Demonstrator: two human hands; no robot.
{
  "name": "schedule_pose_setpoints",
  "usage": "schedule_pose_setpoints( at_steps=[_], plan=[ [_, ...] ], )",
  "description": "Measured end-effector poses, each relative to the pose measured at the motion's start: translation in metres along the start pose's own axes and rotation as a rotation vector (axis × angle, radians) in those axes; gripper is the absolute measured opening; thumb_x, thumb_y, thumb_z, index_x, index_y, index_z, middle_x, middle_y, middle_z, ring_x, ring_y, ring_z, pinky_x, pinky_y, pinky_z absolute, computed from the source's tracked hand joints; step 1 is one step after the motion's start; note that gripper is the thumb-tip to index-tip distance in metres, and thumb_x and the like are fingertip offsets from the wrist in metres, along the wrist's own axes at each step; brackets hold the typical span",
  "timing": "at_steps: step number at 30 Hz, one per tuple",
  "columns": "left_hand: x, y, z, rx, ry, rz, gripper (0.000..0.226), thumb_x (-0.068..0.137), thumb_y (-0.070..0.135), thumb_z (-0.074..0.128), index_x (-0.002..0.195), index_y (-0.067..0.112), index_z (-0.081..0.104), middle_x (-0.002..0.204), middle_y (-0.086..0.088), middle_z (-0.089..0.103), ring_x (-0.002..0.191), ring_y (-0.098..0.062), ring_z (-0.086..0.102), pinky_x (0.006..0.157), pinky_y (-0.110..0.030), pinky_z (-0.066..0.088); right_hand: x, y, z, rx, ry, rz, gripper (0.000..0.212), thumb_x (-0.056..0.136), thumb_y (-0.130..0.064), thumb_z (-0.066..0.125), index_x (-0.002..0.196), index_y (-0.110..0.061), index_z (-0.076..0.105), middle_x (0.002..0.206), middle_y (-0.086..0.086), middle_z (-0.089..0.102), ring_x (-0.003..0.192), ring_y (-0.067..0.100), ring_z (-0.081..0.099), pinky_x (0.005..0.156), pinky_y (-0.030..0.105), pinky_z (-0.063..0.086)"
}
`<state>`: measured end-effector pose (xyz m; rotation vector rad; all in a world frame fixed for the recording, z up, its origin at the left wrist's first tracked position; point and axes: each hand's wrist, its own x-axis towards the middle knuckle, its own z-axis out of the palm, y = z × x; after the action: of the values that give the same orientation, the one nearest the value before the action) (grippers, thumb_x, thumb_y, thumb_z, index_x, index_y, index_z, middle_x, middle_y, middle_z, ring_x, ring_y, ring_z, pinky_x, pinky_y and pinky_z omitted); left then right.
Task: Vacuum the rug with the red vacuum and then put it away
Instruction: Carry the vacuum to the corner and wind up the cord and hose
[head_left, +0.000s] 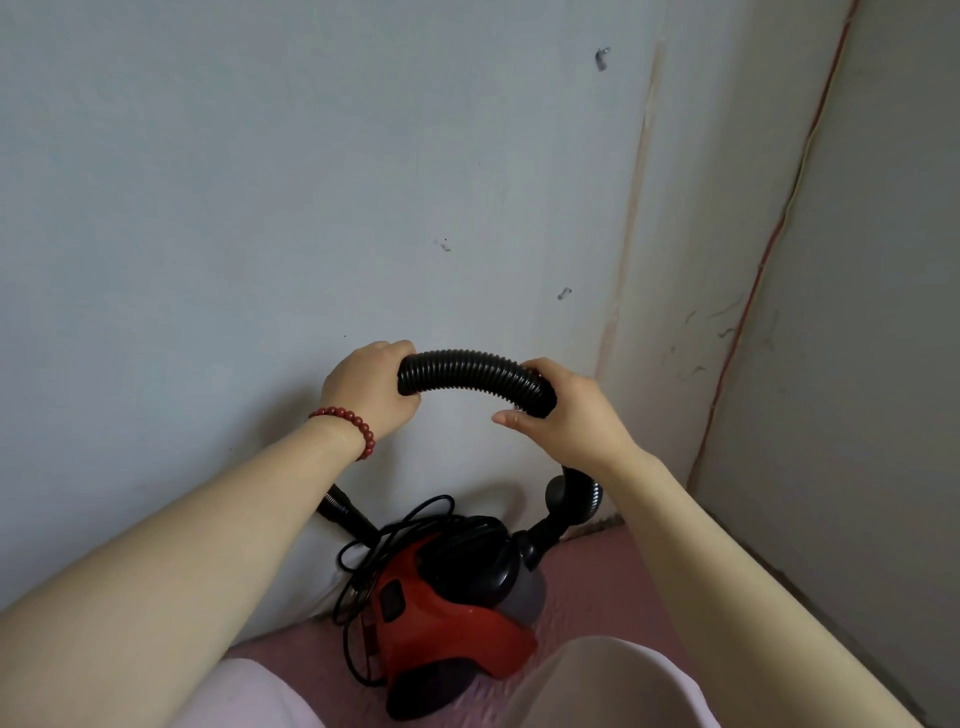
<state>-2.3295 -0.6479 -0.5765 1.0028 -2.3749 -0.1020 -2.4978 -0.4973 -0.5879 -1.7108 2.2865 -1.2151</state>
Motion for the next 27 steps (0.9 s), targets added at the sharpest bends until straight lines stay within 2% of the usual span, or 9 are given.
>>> schedule_pose_setpoints(
  at_steps=[2,4,7,11,14,20,23,25,27],
  plan=[
    [-0.004,-0.006,0.004,0.017,-0.029,-0.038,0.008,0.08,0.019,0.056,0.087,0.022,0.053,0.074,0.003,0.058,0.07,-0.02,0.057,0.059,-0.027,0.044,0.011,0.0,0.005,-0.111,0.037,-0.009,0.044,0.078,-0.043,0.073,0.113,-0.023,0.056,0.085,-0.006,0.061,0.078,0.015,0.056,0.063,0.027,0.042],
    [-0.007,-0.011,0.007,0.074,-0.047,-0.025,0.015,0.081,0.026,0.056,0.094,0.022,0.05,0.072,0.004,0.057,0.068,-0.02,0.058,0.057,-0.026,0.044,0.023,0.002,0.01,-0.238,0.141,0.002,0.042,0.079,-0.044,0.071,0.112,-0.022,0.056,0.093,-0.003,0.062,0.085,0.02,0.058,0.063,0.03,0.044],
    [-0.008,-0.014,0.008,0.087,-0.02,-0.018,0.024,0.082,0.04,0.056,0.095,0.02,0.05,0.067,0.006,0.053,0.064,-0.02,0.055,0.055,-0.025,0.042,0.037,0.003,0.023,-0.317,0.243,0.018,0.045,0.08,-0.046,0.069,0.113,-0.019,0.055,0.103,0.0,0.06,0.094,0.023,0.056,0.063,0.029,0.039],
    [-0.013,-0.029,0.003,0.098,0.093,-0.02,0.041,0.086,0.059,0.044,0.089,0.019,0.047,0.066,0.002,0.055,0.063,-0.024,0.055,0.055,-0.028,0.041,0.046,-0.002,0.034,-0.257,0.248,-0.072,0.046,0.078,-0.044,0.072,0.113,-0.019,0.056,0.106,-0.003,0.06,0.096,0.02,0.056,0.066,0.027,0.035],
    [-0.019,-0.042,-0.002,0.141,0.128,0.021,0.043,0.09,0.059,0.034,0.095,0.019,0.047,0.068,0.002,0.055,0.063,-0.024,0.055,0.054,-0.028,0.041,0.043,-0.003,0.04,-0.178,0.234,-0.175,0.045,0.075,-0.041,0.076,0.109,-0.019,0.058,0.102,-0.004,0.061,0.091,0.018,0.056,0.066,0.027,0.037],
    [-0.023,-0.039,-0.011,0.122,0.139,0.059,0.042,0.09,0.059,0.033,0.108,0.024,0.048,0.083,0.005,0.057,0.074,-0.022,0.057,0.061,-0.03,0.047,0.036,-0.007,0.037,-0.081,0.269,-0.232,0.039,0.077,-0.043,0.071,0.105,-0.019,0.058,0.095,-0.006,0.06,0.086,0.013,0.056,0.071,0.029,0.047],
    [-0.021,-0.036,-0.018,0.143,0.152,0.071,0.041,0.089,0.059,0.036,0.109,0.025,0.049,0.09,0.006,0.059,0.079,-0.022,0.059,0.061,-0.029,0.046,0.035,-0.01,0.029,-0.069,0.263,-0.184,0.05,0.075,-0.048,0.072,0.112,-0.018,0.058,0.102,-0.005,0.06,0.094,0.014,0.056,0.076,0.028,0.046],
    [-0.019,-0.036,-0.022,0.146,0.166,0.081,0.041,0.089,0.059,0.038,0.11,0.026,0.049,0.093,0.005,0.06,0.081,-0.022,0.058,0.061,-0.029,0.045,0.035,-0.012,0.026,-0.061,0.27,-0.067,0.064,0.07,-0.057,0.073,0.118,-0.019,0.055,0.105,-0.008,0.059,0.096,0.011,0.056,0.077,0.028,0.046],
    [-0.018,-0.038,-0.024,0.156,0.17,0.08,0.042,0.088,0.061,0.038,0.109,0.027,0.049,0.092,0.006,0.059,0.08,-0.02,0.058,0.06,-0.028,0.045,0.037,-0.01,0.027,-0.016,0.239,0.075,0.068,0.064,-0.064,0.074,0.114,-0.022,0.055,0.099,-0.01,0.061,0.092,0.011,0.058,0.073,0.03,0.049]
  ],
)
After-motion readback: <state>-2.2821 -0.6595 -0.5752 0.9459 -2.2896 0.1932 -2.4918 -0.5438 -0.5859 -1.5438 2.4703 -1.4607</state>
